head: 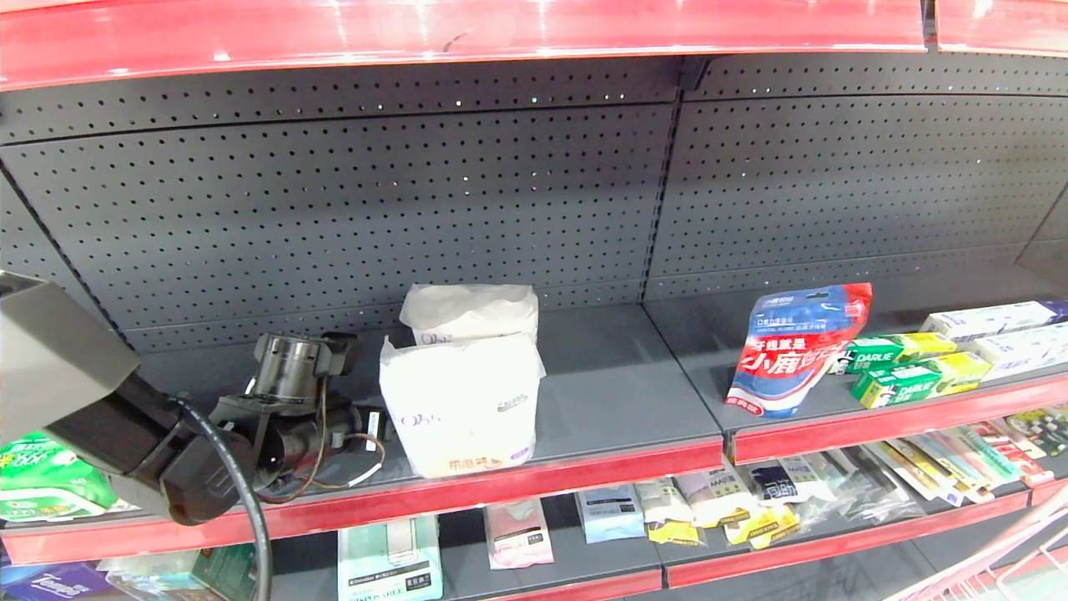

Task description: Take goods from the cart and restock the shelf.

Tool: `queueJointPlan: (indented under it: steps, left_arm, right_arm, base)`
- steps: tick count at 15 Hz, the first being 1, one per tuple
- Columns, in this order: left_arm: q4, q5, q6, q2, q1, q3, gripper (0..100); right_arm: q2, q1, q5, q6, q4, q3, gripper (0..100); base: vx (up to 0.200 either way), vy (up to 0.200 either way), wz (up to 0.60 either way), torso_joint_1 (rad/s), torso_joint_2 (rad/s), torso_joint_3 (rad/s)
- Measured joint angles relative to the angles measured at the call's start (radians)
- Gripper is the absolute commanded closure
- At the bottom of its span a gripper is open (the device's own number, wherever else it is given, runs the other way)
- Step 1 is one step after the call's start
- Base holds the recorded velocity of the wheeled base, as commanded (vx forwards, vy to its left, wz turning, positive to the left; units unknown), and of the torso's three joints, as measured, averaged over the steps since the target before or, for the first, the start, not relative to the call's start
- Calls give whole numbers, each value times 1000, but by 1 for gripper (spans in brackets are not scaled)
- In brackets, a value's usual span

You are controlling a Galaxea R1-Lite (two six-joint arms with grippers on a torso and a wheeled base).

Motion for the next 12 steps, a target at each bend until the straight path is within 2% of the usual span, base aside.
queueJointPlan:
  steps: [7,10,12]
  left_arm:
    - [2,3,10,-4,5,11,0]
    - [4,1,51,-46,77,33,0]
    - [4,-17,64,-106,114,55,0]
  right_arm:
    - [0,0,0,0,0,0,0]
    - [0,0,0,0,0,0,0]
    - [0,0,0,1,0,0,0]
  base:
    - [0,0,0,0,0,0]
    - [0,0,0,0,0,0]
    - [0,0,0,0,0,0]
